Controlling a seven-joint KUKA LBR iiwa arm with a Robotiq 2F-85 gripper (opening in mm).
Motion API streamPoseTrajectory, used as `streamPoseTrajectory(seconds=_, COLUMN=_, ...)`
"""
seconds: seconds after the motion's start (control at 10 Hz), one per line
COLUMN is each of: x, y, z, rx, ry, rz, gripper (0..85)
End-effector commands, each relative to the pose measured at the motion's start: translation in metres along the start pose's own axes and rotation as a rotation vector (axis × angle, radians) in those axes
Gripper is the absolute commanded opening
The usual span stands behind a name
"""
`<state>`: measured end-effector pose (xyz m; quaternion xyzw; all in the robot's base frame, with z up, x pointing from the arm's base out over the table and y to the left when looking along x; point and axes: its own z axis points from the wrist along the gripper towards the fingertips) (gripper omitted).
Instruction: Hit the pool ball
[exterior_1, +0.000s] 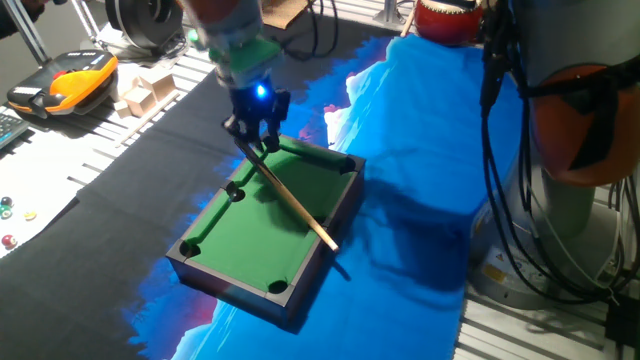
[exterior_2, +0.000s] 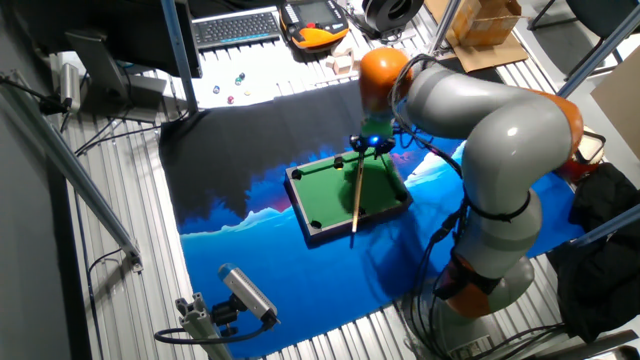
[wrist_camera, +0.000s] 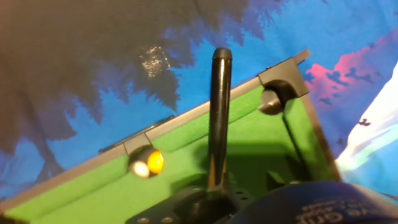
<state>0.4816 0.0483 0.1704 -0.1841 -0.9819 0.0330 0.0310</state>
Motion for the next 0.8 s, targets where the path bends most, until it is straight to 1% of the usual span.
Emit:
streamPoseTrajectory(seconds=0.0, x=0.000, y=-0.004, z=-0.017, rx=0.000, ry=0.003, rz=-0.008, gripper=0.0)
streamPoseTrajectory(seconds=0.1, x=0.000, y=-0.007, z=-0.026, rx=0.003, ry=0.000, rz=-0.014, gripper=0.0)
streamPoseTrajectory(seconds=0.2, x=-0.001, y=-0.012, z=-0.034, rx=0.028, ry=-0.010, rz=-0.041, gripper=0.0)
streamPoseTrajectory(seconds=0.3, x=-0.001, y=-0.017, z=-0.040, rx=0.024, ry=-0.008, rz=-0.061, gripper=0.0)
streamPoseTrajectory(seconds=0.4, x=-0.002, y=-0.021, z=-0.048, rx=0.009, ry=-0.004, rz=-0.072, gripper=0.0)
streamPoseTrajectory(seconds=0.5, x=-0.002, y=-0.022, z=-0.058, rx=-0.013, ry=0.003, rz=-0.076, gripper=0.0)
streamPoseTrajectory(seconds=0.6, x=0.001, y=-0.024, z=-0.068, rx=0.000, ry=-0.003, rz=-0.075, gripper=0.0)
streamPoseTrajectory(seconds=0.7, x=0.005, y=-0.026, z=-0.073, rx=0.012, ry=-0.015, rz=-0.079, gripper=0.0)
